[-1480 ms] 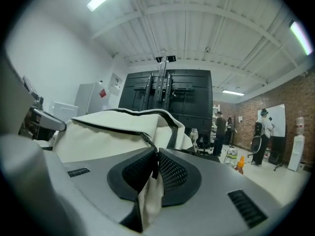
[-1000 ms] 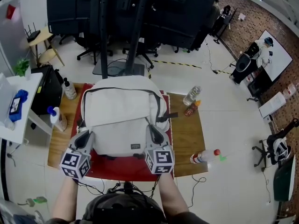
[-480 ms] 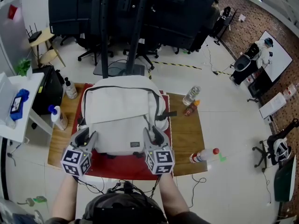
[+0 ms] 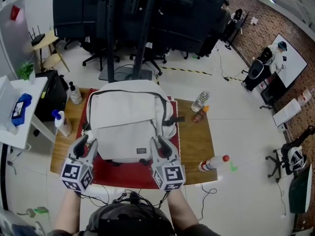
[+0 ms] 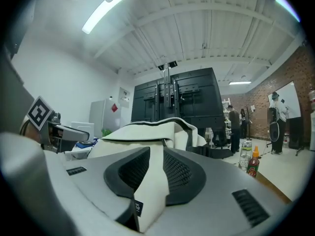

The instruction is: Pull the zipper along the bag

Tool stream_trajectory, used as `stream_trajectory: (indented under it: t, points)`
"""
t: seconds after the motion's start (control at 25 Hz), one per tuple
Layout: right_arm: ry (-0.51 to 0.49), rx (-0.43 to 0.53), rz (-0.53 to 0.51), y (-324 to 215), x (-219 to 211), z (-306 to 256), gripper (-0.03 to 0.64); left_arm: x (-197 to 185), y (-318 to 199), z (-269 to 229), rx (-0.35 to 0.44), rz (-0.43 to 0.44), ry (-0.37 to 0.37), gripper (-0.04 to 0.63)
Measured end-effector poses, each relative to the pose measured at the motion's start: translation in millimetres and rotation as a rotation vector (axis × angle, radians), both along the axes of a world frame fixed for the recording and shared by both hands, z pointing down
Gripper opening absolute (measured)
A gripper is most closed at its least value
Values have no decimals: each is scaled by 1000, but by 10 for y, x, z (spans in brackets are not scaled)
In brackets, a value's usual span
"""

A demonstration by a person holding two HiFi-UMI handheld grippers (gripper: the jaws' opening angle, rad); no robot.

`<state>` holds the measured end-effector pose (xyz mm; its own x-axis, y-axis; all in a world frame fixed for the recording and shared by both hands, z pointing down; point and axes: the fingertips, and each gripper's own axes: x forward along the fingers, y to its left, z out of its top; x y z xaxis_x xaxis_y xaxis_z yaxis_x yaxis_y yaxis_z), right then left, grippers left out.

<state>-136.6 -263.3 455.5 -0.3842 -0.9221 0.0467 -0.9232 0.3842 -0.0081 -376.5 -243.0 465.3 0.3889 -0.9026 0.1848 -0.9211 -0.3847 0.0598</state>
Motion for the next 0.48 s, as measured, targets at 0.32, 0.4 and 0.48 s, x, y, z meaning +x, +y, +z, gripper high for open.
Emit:
stream_trajectory:
  t: [0.32, 0.4, 0.48]
  points:
    - [-30, 51, -31, 192, -85, -181, 26, -93, 174, -173, 63, -42, 23, 110]
    - [-39, 51, -41, 225, -110, -175, 25, -112, 188, -133, 54, -48, 30, 102]
    - [-35, 54, -45, 262, -138, -171, 25, -128, 211, -106, 49, -54, 33, 68]
